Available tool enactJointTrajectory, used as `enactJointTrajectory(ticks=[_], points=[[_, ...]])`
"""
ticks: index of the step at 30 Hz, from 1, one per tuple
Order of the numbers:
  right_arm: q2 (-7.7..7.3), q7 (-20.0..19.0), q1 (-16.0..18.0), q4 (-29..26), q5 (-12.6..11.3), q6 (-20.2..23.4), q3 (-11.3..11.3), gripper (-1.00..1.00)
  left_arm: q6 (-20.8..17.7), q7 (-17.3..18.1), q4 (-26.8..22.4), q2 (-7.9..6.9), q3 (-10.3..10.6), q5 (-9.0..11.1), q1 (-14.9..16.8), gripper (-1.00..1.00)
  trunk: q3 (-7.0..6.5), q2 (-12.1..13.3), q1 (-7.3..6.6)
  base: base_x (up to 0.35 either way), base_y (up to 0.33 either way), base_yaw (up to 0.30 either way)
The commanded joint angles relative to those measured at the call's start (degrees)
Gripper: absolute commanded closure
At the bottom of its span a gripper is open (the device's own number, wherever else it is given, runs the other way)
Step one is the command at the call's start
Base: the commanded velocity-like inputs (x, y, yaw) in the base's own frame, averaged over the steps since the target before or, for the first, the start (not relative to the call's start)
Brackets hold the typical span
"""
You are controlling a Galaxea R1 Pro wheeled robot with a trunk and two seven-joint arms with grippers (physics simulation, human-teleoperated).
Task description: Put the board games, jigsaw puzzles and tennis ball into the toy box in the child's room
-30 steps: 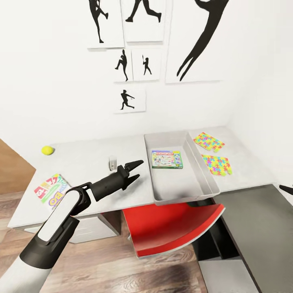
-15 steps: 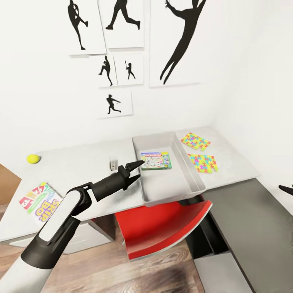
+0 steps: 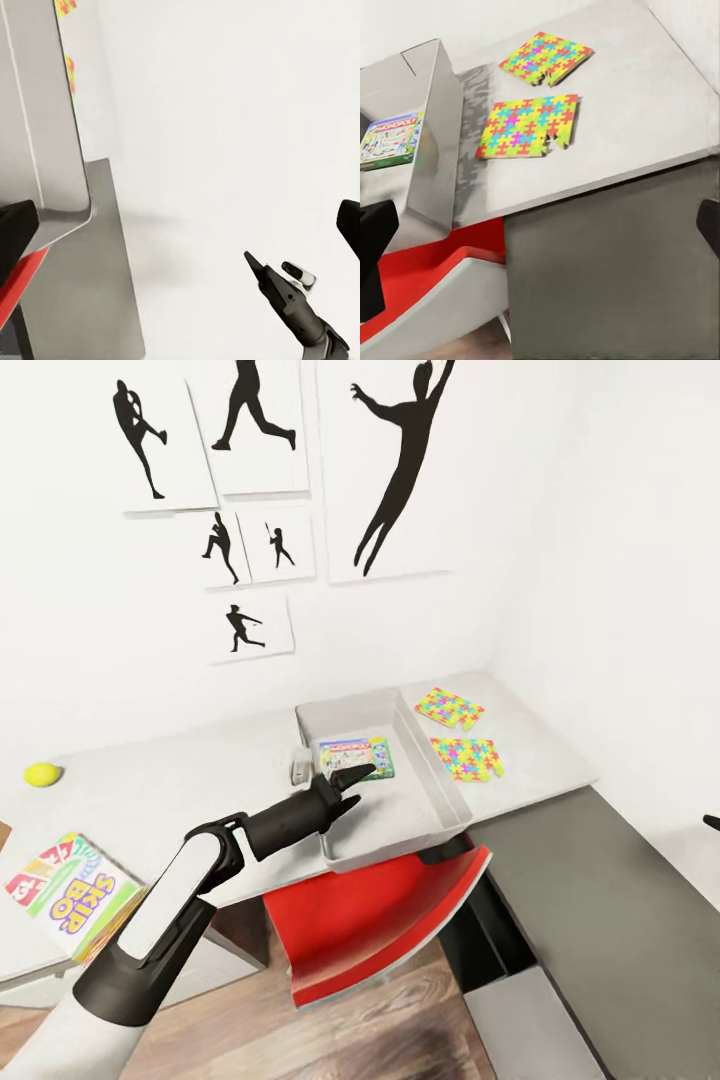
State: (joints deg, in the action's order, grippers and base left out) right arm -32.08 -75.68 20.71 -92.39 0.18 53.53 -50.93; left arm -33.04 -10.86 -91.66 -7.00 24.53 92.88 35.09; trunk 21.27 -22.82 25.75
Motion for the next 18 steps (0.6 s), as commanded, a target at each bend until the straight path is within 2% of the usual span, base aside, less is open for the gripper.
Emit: enactJointTrajectory(ticks=[1, 2, 6, 8, 12, 18], points=[[-0.01, -0.2, 0.1, 0.0, 0.7, 0.6, -0.4, -1.00, 0.0, -0.5, 0.0, 0.45, 0.1, -0.3, 0.1, -1.00, 0.01, -0.1, 0.04, 0.000, 0.000, -0.185], [-0.01, -0.2, 0.1, 0.0, 0.7, 0.6, -0.4, -1.00, 0.0, -0.5, 0.0, 0.45, 0.1, -0.3, 0.1, -1.00, -0.08, -0.1, 0.04, 0.000, 0.000, -0.185], [-0.17, -0.2, 0.1, 0.0, 2.7, 0.6, -1.3, -1.00, 0.0, -0.4, 0.0, 1.61, 0.4, -2.4, 0.1, -1.00, -0.42, -0.1, 0.04, 0.000, 0.000, -0.185], [-0.21, -0.2, 0.1, 0.0, 3.0, 0.6, -1.6, -1.00, 0.0, -0.4, 0.0, 1.78, 0.4, -2.7, 0.1, -1.00, -0.59, -0.1, 0.04, 0.000, 0.000, -0.185], [-0.20, -0.2, 0.1, 0.0, 3.9, 0.6, -4.0, -1.00, 0.1, -0.4, 0.1, 2.16, 0.5, -3.4, 0.1, -1.00, -0.93, -0.1, 0.04, 0.000, 0.000, -0.185], [-0.34, -0.5, 0.1, 0.0, 4.2, 0.6, -5.9, -1.00, 0.1, -0.4, 0.4, 2.33, 0.6, -3.8, -0.1, -1.00, -1.44, -0.1, 0.04, 0.000, 0.000, -0.185]])
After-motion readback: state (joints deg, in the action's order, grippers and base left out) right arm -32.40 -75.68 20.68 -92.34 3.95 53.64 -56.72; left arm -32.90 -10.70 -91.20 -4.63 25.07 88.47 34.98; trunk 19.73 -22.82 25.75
